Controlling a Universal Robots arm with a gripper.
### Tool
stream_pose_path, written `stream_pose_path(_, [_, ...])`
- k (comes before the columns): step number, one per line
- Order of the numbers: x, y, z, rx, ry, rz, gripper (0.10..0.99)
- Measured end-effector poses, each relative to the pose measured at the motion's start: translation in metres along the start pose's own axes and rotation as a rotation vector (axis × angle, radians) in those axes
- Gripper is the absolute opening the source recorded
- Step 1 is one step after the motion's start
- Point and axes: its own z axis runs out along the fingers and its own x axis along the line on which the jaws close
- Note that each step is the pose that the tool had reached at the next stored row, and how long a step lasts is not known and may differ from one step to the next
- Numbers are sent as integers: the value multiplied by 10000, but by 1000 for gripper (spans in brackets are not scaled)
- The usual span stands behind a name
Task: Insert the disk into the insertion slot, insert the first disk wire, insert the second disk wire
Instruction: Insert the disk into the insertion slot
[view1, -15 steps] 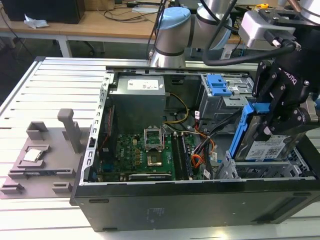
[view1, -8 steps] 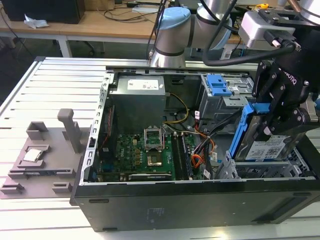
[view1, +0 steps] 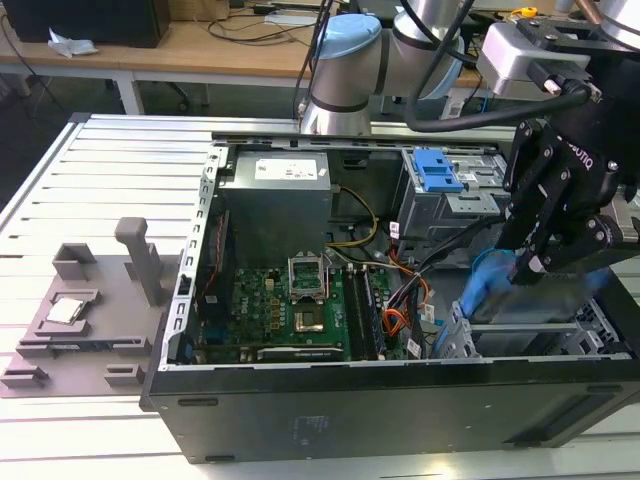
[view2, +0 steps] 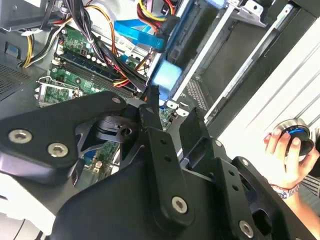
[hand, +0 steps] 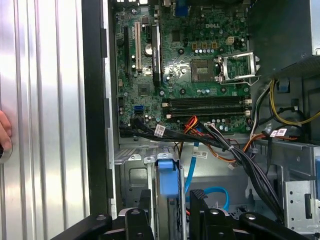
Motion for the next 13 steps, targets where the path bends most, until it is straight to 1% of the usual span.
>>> stream_pose_path(5, [0, 0, 0, 0, 3, 0, 439])
stream_pose_path(6, [0, 0, 0, 0, 3, 0, 424])
stream_pose_path(11, [0, 0, 0, 1, 6, 0, 106])
stream_pose_path(13, [0, 0, 0, 0, 7, 0, 106])
